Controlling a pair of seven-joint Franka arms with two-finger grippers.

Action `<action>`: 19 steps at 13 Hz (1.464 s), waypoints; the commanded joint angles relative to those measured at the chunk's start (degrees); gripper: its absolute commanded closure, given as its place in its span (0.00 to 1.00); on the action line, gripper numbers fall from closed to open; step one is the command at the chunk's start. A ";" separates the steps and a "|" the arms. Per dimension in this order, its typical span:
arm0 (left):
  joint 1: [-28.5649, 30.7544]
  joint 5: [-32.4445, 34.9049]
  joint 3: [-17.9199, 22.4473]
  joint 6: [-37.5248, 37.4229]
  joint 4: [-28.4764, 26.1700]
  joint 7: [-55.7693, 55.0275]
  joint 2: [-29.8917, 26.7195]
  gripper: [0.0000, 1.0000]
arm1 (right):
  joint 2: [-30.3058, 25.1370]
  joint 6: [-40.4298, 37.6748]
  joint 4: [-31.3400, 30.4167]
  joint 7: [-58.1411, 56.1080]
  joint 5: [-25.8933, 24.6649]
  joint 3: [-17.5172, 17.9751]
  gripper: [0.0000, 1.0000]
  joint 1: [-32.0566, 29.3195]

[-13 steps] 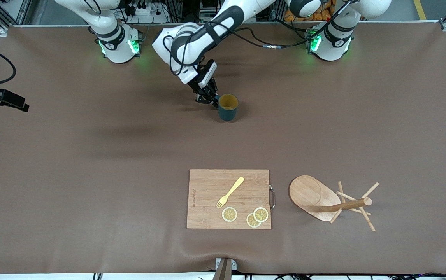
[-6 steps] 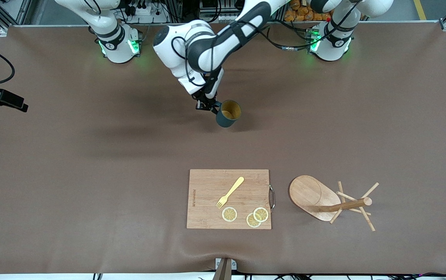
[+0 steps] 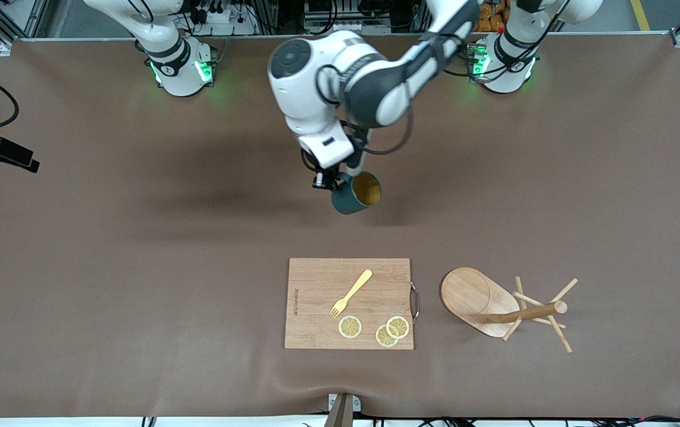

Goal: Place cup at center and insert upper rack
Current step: 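Lift the teal mug with the left gripper toward the mug stand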

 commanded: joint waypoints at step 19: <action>40.73 -59.47 -0.36 -0.04 -2.70 56.08 -2.95 1.00 | -0.50 0.56 -0.54 -0.48 0.59 0.09 0.00 -0.33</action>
